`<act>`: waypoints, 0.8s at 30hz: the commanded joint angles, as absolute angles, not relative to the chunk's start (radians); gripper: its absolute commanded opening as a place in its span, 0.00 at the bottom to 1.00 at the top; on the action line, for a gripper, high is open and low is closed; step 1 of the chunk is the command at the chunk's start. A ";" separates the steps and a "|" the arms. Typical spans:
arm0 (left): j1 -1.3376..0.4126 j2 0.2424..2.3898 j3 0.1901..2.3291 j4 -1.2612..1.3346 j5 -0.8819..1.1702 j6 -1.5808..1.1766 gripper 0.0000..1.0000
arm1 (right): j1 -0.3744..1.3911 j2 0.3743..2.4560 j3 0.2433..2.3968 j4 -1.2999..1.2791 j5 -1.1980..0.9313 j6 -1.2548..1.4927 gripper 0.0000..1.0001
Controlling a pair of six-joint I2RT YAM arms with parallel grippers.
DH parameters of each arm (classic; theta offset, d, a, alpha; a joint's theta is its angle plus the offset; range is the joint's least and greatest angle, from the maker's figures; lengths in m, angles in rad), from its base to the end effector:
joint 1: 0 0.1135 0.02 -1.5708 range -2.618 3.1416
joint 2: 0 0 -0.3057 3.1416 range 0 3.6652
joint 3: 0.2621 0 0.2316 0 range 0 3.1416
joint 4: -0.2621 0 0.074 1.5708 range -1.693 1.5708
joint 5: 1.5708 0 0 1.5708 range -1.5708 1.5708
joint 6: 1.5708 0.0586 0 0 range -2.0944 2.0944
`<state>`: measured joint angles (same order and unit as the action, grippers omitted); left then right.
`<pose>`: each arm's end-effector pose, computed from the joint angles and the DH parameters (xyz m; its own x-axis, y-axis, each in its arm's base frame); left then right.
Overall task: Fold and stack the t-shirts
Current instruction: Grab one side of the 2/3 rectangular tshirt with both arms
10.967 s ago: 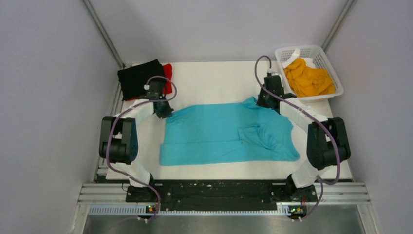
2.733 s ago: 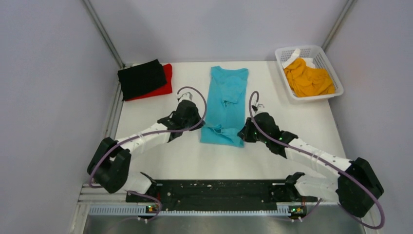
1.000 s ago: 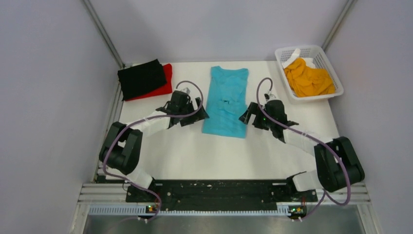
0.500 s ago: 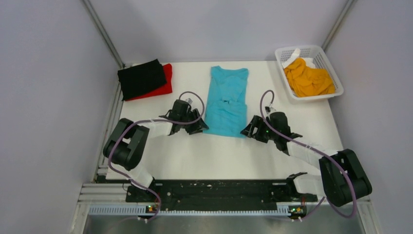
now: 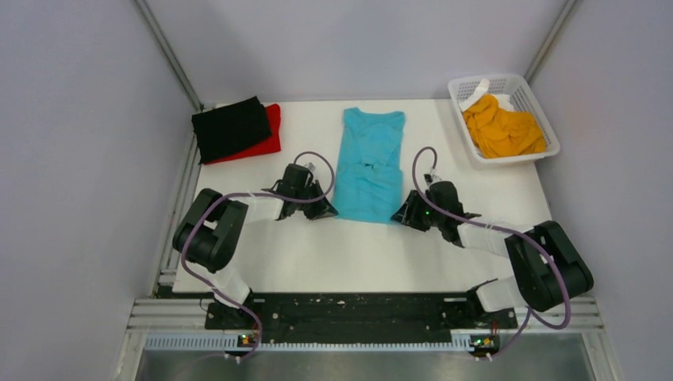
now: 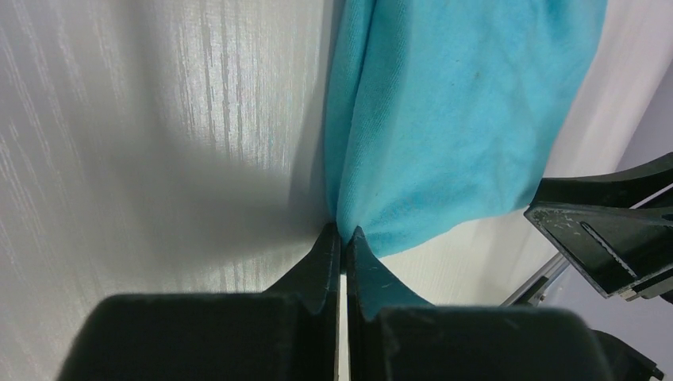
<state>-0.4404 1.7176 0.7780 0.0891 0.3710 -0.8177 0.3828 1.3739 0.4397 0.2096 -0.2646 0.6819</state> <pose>0.2895 -0.1599 0.1741 -0.9127 -0.3215 -0.2523 -0.0764 0.7406 -0.6676 0.2162 0.1036 0.1826 -0.8191 0.3260 -0.4721 -0.0334 0.7944 0.6065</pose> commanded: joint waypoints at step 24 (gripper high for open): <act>-0.857 1.148 0.319 -0.259 0.062 -1.043 0.00 | 0.757 0.780 0.172 -0.374 -0.312 0.877 0.00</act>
